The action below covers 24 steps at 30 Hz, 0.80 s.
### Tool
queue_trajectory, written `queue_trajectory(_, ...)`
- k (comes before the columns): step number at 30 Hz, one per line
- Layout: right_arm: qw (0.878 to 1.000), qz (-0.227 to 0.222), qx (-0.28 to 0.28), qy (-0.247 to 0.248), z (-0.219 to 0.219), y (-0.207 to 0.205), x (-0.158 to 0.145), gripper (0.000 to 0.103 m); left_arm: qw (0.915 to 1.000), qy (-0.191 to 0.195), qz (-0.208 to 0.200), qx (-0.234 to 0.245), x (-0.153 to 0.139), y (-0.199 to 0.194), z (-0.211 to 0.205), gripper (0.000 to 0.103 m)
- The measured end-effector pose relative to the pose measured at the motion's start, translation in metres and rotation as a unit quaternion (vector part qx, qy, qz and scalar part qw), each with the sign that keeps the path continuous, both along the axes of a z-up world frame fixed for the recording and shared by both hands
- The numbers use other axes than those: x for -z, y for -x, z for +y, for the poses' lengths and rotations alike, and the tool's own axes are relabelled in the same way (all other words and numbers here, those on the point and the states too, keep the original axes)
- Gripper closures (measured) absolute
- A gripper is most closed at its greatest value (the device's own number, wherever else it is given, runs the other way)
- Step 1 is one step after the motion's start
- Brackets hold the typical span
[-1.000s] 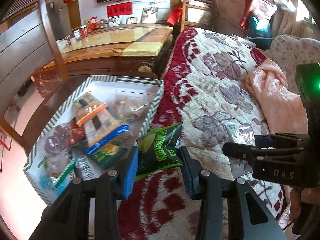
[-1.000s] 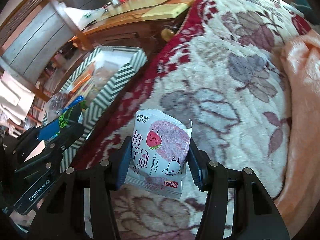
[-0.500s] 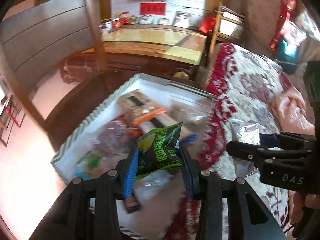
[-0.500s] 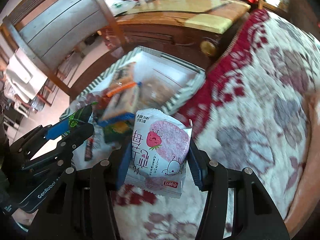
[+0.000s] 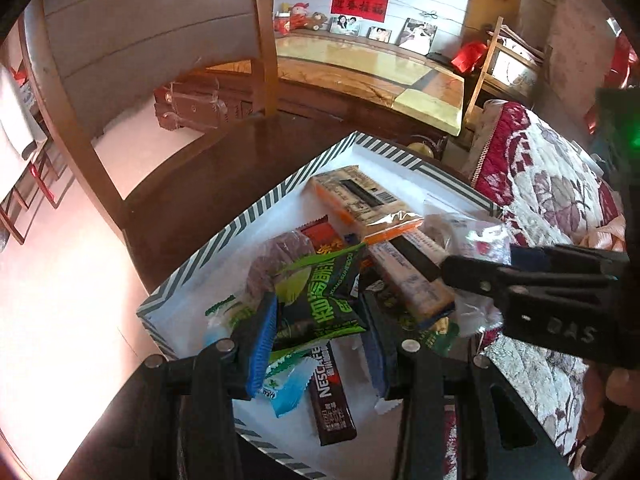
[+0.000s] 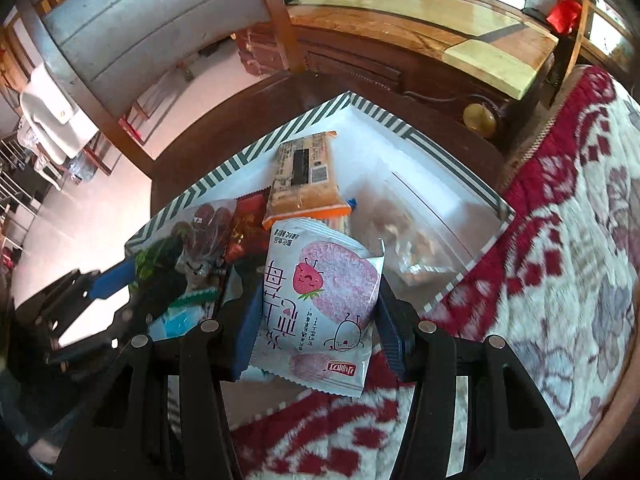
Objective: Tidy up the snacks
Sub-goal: 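Open both grippers to drop the two packets into the box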
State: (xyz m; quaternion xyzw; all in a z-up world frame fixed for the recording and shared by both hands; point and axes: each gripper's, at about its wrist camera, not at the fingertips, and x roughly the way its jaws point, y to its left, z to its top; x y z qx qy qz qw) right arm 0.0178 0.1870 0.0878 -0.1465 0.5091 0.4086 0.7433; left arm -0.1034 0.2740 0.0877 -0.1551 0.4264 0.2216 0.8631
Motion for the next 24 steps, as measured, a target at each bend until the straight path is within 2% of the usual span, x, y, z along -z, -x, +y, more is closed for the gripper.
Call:
queue_trajectory(5, 1.0, 0.002, -0.007, 0.022, 0.019, -0.008, 0.014, 0.051, 1.0, -0.002, 0.002, 0.0, 0.003, -0.003, 0.001, 0.059)
queue_trajectory(9, 1.0, 0.009, -0.004, 0.02, 0.021, -0.009, 0.022, 0.051, 1.0, -0.002, 0.006, -0.004, 0.005, -0.004, 0.002, 0.056)
queue_trajectory(14, 1.0, 0.001, -0.003, 0.014, 0.017, -0.006, 0.019, 0.05, 0.9995, -0.005, 0.024, -0.018, 0.011, -0.005, 0.002, 0.039)
queue_trajectory(16, 1.0, 0.002, 0.003, 0.008, 0.013, -0.004, 0.016, 0.044, 0.9994, -0.009, 0.025, -0.023, 0.011, -0.004, 0.002, 0.032)
queue_trajectory(24, 1.0, -0.003, 0.015, -0.007, -0.008, 0.005, 0.005, 0.043, 0.9992, -0.029, 0.015, -0.022, 0.003, 0.001, -0.008, 0.022)
